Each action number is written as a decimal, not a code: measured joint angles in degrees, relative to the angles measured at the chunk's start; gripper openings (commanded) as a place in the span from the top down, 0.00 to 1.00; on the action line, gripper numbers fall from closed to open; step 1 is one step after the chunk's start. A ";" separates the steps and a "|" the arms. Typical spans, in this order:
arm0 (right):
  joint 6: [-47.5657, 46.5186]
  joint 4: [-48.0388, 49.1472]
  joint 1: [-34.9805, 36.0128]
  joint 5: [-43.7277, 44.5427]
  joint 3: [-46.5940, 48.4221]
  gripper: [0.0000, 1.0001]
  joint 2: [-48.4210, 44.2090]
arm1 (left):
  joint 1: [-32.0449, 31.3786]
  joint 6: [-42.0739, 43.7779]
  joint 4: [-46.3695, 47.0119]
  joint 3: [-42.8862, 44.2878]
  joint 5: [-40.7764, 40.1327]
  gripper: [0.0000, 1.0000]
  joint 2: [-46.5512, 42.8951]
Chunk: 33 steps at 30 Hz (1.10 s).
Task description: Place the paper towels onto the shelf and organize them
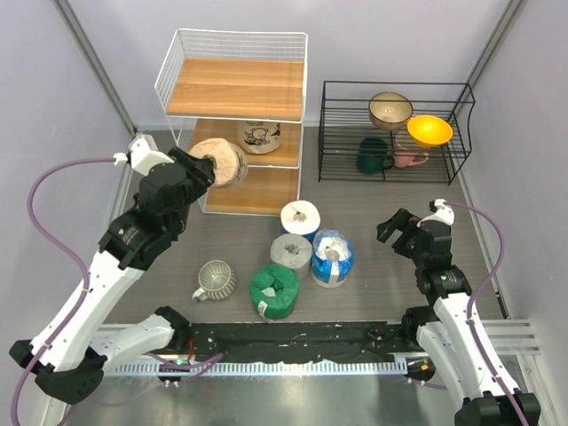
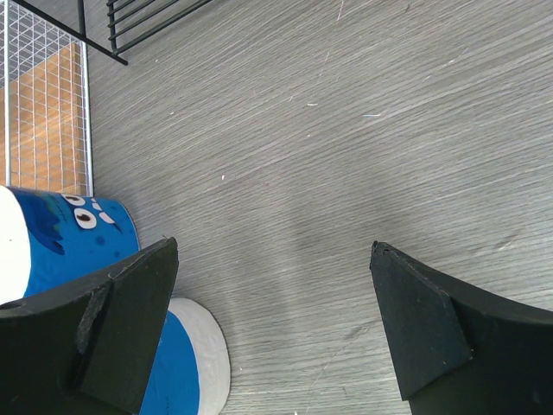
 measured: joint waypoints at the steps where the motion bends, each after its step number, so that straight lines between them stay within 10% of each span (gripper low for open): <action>1: 0.00 0.00 0.00 0.00 0.00 0.01 0.00 | 0.04 0.61 0.04 0.39 -0.46 0.52 0.72; 33: 0.02 0.00 0.00 0.00 0.00 0.01 0.04 | 12.66 4.26 2.95 7.39 5.40 0.51 14.73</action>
